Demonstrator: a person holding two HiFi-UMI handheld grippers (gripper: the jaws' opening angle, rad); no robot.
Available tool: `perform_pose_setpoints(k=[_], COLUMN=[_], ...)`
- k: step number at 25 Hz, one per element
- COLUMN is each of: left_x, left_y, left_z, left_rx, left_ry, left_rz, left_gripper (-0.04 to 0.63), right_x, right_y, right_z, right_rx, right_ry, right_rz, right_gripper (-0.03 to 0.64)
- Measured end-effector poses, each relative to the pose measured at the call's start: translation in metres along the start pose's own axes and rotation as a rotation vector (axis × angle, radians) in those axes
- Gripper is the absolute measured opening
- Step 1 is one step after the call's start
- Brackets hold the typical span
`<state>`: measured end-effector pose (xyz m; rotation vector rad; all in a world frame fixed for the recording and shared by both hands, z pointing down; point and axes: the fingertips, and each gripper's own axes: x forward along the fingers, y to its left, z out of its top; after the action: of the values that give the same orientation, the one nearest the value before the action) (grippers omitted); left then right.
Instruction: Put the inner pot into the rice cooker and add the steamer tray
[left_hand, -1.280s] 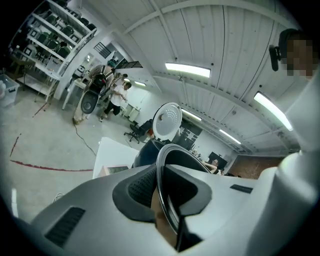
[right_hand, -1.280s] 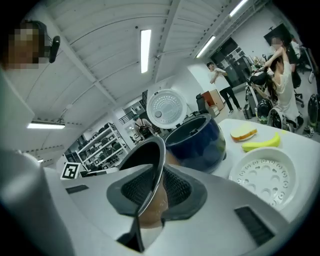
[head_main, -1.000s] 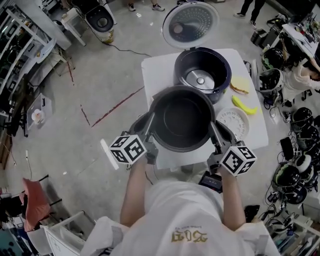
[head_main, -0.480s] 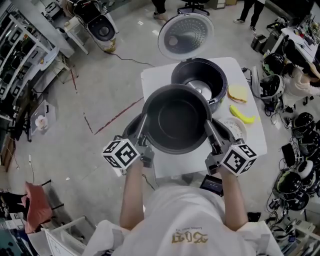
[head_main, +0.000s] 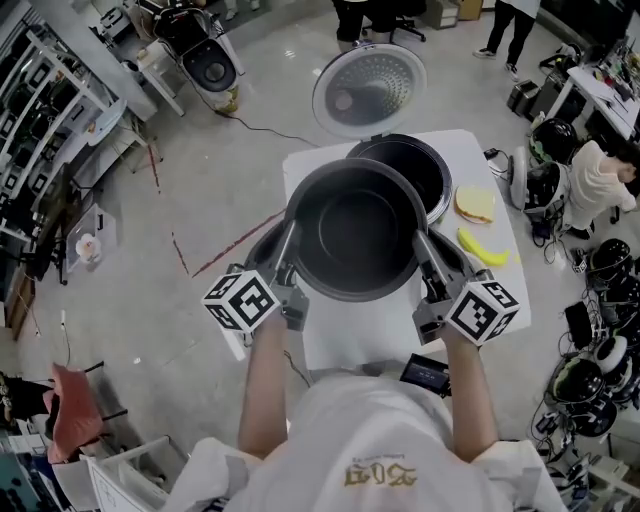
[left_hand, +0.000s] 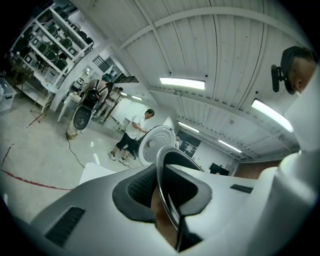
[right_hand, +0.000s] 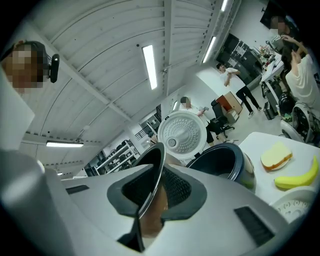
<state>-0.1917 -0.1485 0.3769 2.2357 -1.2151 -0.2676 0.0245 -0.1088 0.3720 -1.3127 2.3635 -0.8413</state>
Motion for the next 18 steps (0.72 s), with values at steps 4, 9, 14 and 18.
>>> perform_pose_setpoints(k=[4,9,14,18], left_x=[0.021,0.053,0.080,0.101], left_y=[-0.005,-0.014,-0.020,-0.024], left_z=[0.004,0.007,0.010,0.016], left_rx=[0.001,-0.002,-0.017,-0.027], left_ry=[-0.003,-0.002,-0.011,-0.020], left_rz=[-0.010,-0.020,-0.025,-0.026], left_gripper=[0.067,0.067,0.069,0.069], right_x=[0.004,0.012,0.021,0.030], right_y=[-0.012,-0.034,-0.050,-0.063], right_z=[0.015,0.039,0.063,0.080], right_rx=[0.002,0.010,0.023,0.026], right_ry=[-0.011,-0.027,-0.048,-0.047], right_rz=[0.000,-0.001,0.016,0.022], right_gripper=[0.064,0.061,0.063,0.066])
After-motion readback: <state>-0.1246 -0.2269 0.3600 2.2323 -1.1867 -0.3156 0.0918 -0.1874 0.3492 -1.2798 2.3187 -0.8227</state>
